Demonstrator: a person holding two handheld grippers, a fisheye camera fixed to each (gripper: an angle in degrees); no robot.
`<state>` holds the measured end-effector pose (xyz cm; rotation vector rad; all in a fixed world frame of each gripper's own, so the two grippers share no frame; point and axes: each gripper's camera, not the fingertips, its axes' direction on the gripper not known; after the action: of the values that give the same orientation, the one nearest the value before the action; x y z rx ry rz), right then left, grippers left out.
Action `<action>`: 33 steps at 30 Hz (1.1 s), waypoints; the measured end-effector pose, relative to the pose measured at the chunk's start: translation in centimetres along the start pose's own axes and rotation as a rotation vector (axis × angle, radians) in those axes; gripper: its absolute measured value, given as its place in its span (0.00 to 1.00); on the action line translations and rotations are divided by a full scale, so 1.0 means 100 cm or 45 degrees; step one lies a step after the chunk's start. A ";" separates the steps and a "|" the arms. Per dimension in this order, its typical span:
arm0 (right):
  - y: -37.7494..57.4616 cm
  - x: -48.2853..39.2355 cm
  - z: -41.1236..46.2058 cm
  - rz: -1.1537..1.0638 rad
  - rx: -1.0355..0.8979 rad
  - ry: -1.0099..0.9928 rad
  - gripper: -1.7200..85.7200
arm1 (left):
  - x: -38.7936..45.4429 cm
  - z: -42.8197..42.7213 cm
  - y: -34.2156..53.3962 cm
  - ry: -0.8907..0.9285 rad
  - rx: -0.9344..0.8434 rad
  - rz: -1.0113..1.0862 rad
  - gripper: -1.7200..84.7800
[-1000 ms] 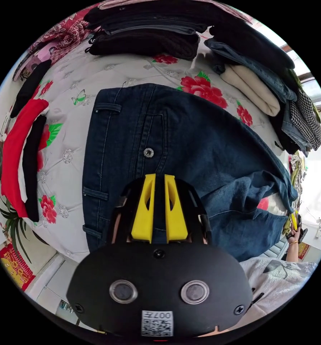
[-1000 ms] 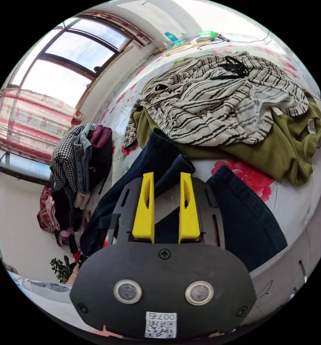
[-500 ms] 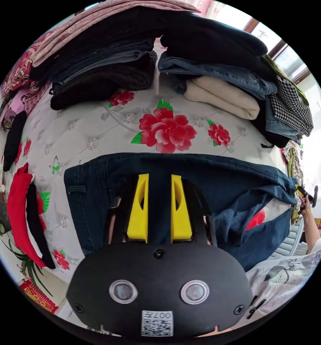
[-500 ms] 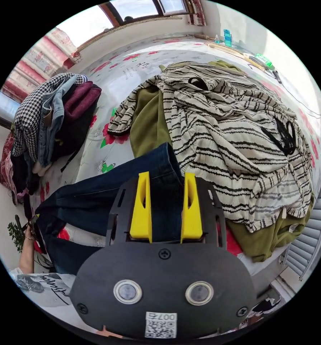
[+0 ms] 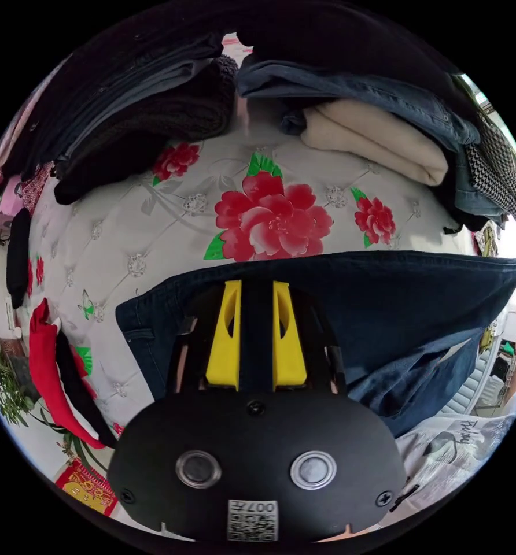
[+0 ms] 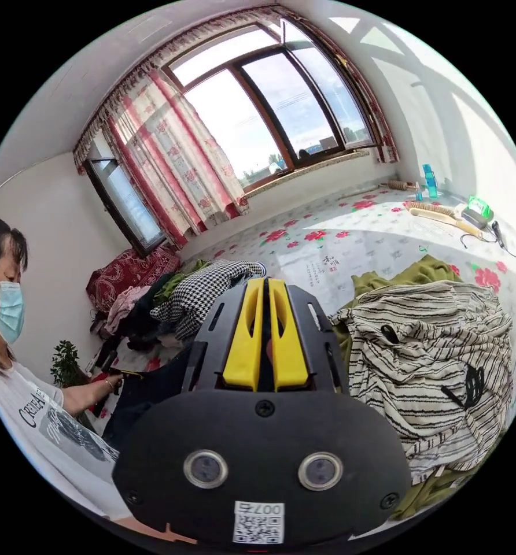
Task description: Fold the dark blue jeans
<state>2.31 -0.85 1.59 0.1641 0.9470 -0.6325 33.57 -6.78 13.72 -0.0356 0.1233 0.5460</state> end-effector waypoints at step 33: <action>0.052 0.039 -0.115 0.113 0.076 -0.357 0.02 | -0.156 -0.228 0.264 0.410 0.833 0.010 0.01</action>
<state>-1.22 6.29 -8.97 0.1646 0.6479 -0.5846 4.17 6.21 -6.93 0.5163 0.6112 0.4837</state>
